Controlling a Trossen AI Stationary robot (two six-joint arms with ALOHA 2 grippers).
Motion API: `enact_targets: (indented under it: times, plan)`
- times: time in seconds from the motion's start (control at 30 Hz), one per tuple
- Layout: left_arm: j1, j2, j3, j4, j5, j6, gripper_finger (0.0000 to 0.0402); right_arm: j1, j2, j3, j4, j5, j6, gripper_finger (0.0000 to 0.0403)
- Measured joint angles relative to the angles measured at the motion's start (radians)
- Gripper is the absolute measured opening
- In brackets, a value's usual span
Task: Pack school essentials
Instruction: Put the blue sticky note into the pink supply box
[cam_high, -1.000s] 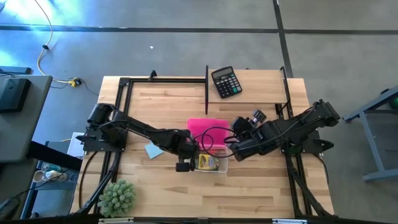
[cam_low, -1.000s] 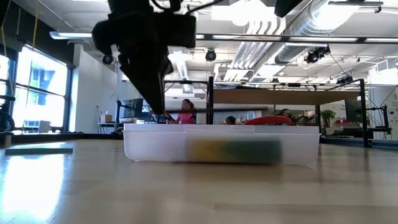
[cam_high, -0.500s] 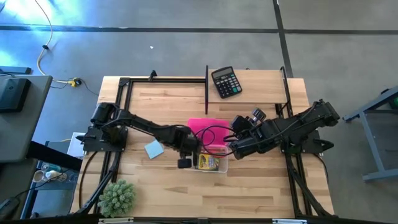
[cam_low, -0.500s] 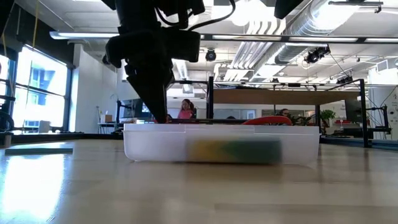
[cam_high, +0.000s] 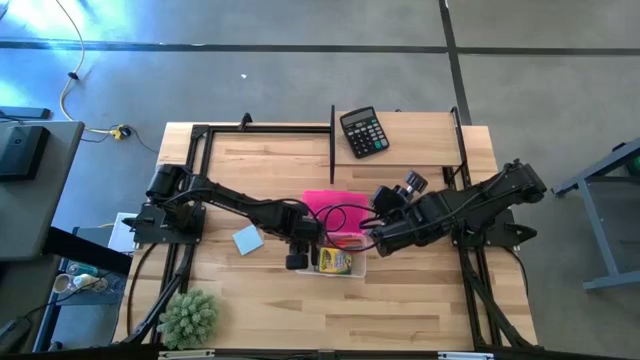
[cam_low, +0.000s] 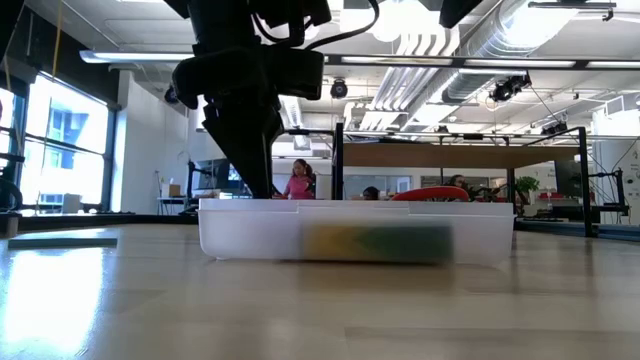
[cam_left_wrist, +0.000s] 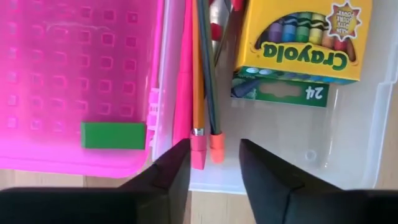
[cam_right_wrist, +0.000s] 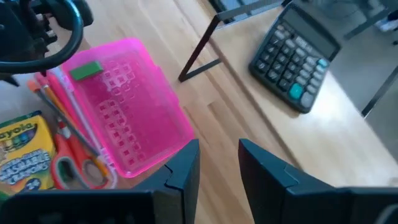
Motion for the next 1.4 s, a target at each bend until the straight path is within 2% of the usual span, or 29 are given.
enact_targets:
  times: [0.17,0.37,0.57,0.8,1.0,1.17,1.4]
  plan:
    - [0.006,0.0,0.027,-0.028,0.007,-0.035,0.0163,0.0,-0.054,0.0,-0.026,0.061,-0.013,0.0103]
    - [0.0,-0.036,0.056,-0.05,0.006,0.002,0.0163,0.026,-0.159,-0.016,-0.04,0.155,-0.008,0.0103]
    - [-0.026,-0.121,0.017,-0.017,-0.046,0.002,0.015,0.111,-0.305,-0.206,0.009,0.228,0.112,0.0103]
    - [-0.056,-0.26,-0.121,0.071,-0.079,-0.069,0.014,0.208,-0.448,-0.49,0.273,0.232,0.14,0.0103]
    - [-0.06,-0.362,-0.239,0.109,-0.079,-0.15,0.014,0.275,-0.529,-0.708,0.47,0.306,0.14,0.0103]
    - [-0.061,-0.429,-0.299,0.126,-0.079,-0.199,0.014,0.29,-0.591,-0.863,0.619,0.326,0.134,0.0103]
    - [-0.061,-0.458,-0.312,0.133,-0.079,-0.201,0.0139,0.267,-0.676,-1.06,0.946,0.271,-0.027,0.0103]
